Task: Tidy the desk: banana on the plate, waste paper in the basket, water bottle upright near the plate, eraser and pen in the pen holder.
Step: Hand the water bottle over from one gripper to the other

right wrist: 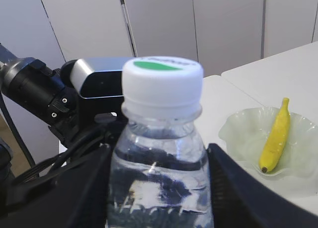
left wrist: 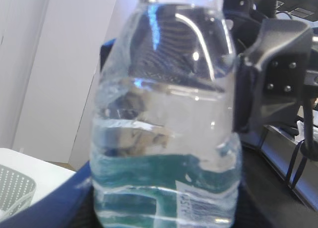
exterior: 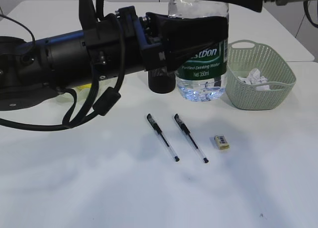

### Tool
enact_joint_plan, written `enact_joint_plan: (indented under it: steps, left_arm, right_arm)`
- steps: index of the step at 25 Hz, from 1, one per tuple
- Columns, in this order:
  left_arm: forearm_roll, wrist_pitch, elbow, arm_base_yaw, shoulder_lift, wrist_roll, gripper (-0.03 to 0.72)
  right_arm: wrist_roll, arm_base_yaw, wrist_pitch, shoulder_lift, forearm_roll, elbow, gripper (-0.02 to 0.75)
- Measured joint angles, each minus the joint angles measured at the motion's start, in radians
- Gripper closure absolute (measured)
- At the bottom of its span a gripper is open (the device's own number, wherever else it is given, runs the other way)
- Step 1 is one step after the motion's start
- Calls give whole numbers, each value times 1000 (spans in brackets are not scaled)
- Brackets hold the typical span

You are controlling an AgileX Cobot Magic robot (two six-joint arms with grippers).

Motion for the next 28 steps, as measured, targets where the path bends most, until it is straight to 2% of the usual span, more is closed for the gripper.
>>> enact_joint_plan:
  steps: [3,17,21,28]
  left_arm:
    - [-7,5,0,0,0,18,280]
    - [-28,88,0,0,14,77,282]
    - [-27,97,6,0,14,79,282]
    - [-22,106,6,10,14,81,282]
  right_arm:
    - [0,0,-2,0,0,0,280]
    - [3,0,-34,-4,40,0,169]
    - [36,0,-38,-10,-27,-4,167]
    - [116,0,-68,-50,-217,-4,166]
